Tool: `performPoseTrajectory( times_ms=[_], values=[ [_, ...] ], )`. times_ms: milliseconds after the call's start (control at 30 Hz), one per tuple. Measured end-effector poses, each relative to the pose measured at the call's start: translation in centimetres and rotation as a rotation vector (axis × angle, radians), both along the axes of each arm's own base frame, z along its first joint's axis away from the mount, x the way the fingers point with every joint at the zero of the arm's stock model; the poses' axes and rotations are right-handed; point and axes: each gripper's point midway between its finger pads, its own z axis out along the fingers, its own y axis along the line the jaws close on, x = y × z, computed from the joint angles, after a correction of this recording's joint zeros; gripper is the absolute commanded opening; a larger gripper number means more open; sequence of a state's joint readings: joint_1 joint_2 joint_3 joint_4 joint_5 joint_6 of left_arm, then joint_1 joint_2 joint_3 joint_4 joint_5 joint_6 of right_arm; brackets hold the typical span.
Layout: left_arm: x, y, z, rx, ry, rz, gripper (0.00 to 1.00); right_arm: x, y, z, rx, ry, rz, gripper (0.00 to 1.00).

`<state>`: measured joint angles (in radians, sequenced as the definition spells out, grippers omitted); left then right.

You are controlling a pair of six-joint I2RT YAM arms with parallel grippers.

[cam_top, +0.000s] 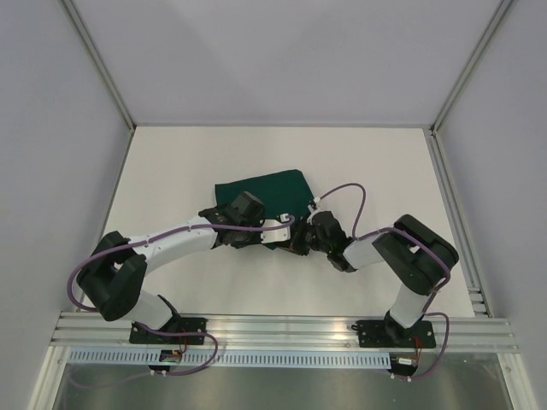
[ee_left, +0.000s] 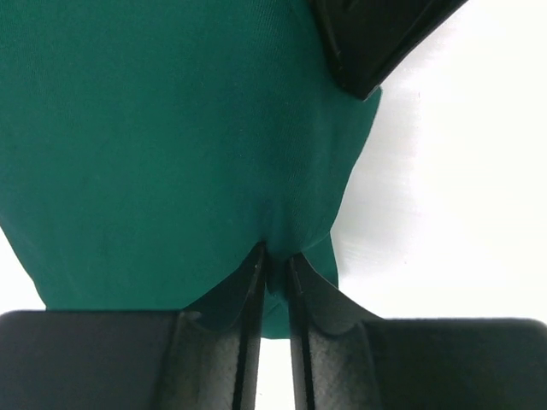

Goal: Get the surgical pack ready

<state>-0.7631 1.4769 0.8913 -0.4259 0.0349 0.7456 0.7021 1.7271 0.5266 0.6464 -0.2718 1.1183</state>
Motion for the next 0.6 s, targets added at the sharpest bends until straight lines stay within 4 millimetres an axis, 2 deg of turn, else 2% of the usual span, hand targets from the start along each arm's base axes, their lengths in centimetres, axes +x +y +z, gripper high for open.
performPoseTrajectory(
  times_ms=[100,200,233,267,600],
  values=[
    [-0.2,-0.1,0.0,-0.006,0.009,0.000,0.27,0.3,0.3,0.1,0.022,0.000,-0.008,0.09],
    [-0.2,-0.2,0.1,-0.011,0.011,0.001,0.13,0.5,0.5,0.5,0.040,-0.008,-0.014,0.09],
    [-0.1,-0.2,0.2,-0.014,0.011,0.003,0.04,0.6,0.6,0.7,0.044,-0.010,-0.015,0.09],
    [-0.2,-0.3,0.2,-0.018,0.013,0.007,0.01,0.6,0.6,0.7,0.047,-0.012,-0.016,0.09],
    [-0.6,-1.0,2.0,-0.082,0.017,0.005,0.00,2.3,2.1,2.6,0.093,-0.051,-0.019,0.08]
  ],
)
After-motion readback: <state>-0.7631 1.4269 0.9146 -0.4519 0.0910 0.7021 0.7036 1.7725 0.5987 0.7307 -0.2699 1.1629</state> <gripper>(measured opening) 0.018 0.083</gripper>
